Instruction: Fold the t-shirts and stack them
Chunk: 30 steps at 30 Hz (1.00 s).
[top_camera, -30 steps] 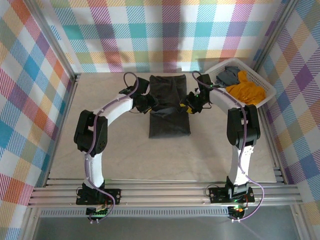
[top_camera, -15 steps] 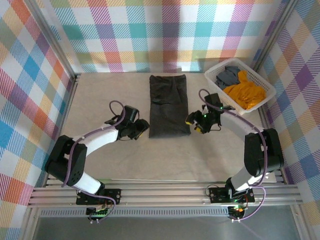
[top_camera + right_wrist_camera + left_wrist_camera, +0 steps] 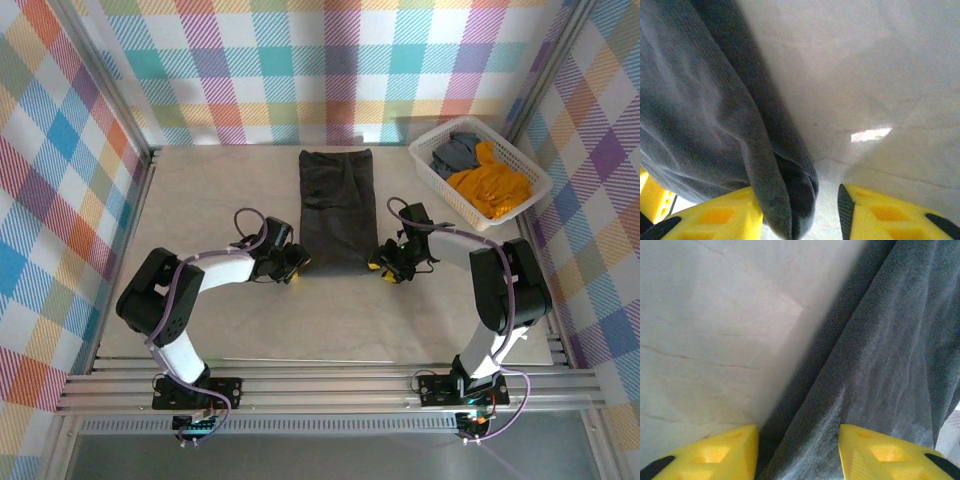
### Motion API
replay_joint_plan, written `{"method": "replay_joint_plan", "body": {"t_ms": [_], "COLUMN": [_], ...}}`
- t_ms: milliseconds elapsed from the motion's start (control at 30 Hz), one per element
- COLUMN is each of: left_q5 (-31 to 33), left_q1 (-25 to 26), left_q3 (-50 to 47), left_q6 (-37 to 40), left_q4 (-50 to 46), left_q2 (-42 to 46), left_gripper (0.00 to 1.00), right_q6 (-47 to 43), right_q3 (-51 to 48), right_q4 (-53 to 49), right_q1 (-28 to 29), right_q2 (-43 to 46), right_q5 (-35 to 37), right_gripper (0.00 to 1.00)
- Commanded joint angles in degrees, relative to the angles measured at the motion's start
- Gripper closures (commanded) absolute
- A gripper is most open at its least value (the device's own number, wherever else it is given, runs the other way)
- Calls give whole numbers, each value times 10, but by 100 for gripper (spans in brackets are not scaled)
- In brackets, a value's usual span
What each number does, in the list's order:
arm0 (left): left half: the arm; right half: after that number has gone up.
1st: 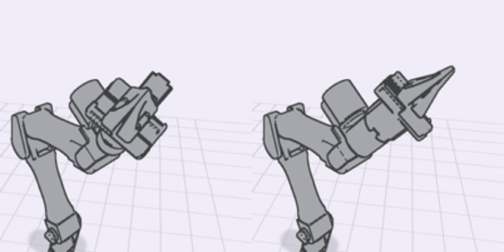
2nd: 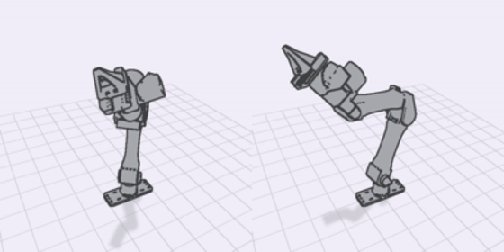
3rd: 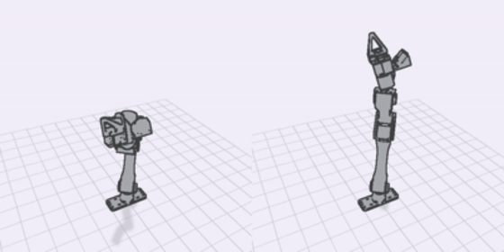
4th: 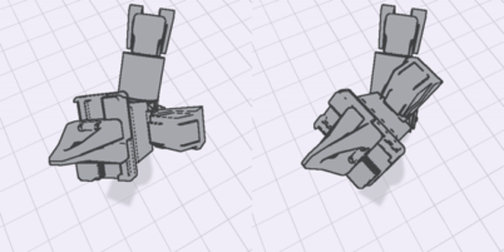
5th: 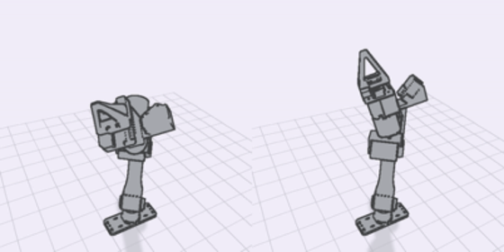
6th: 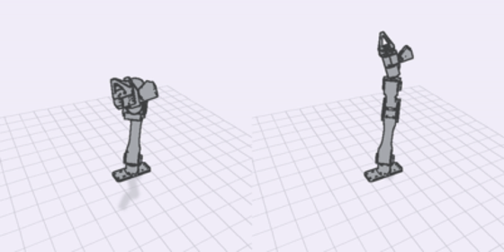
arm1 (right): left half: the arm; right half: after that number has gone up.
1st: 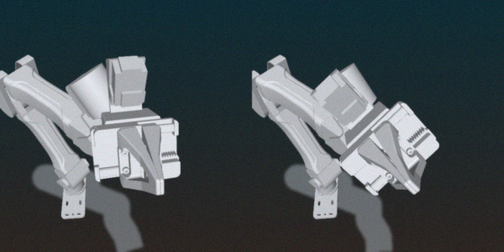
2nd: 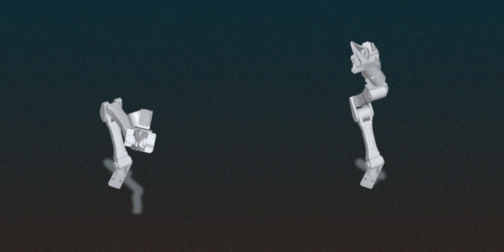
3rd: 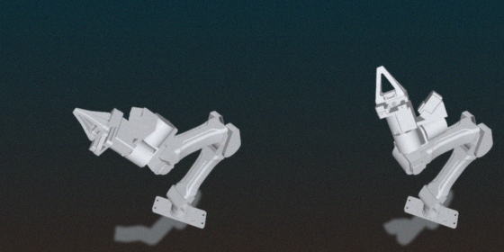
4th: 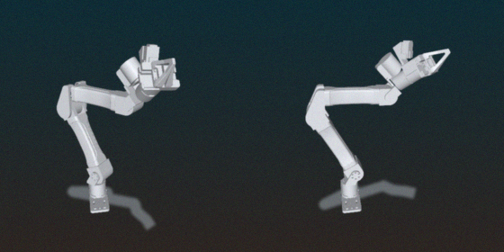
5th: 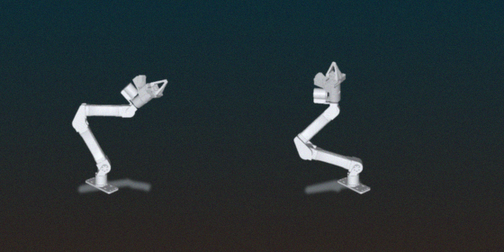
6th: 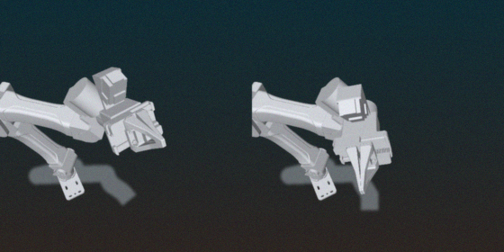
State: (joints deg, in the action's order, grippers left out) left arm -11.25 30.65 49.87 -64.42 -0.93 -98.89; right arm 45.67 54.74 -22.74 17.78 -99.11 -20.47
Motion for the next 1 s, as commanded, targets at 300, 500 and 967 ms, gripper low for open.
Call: {"method": "replay_joint_plan", "body": {"t_ms": [300,500,967], "left_q5": [78,73,56], "left_q1": [6,16,17], "left_q3": [52,15,27], "left_q6": [50,34,44], "left_q4": [-84,-74,-67], "left_q2": [-40,30,-6], "left_gripper": [96,79,86], "right_q6": [-97,-76,-61], "right_q3": [111,42,62], "right_q4": [-118,-84,-87], "right_q1": [-9,15,57], "right_q2": [-29,55,-11], "right_q5": [102,89,135], "right_gripper": [74,65,61]}}
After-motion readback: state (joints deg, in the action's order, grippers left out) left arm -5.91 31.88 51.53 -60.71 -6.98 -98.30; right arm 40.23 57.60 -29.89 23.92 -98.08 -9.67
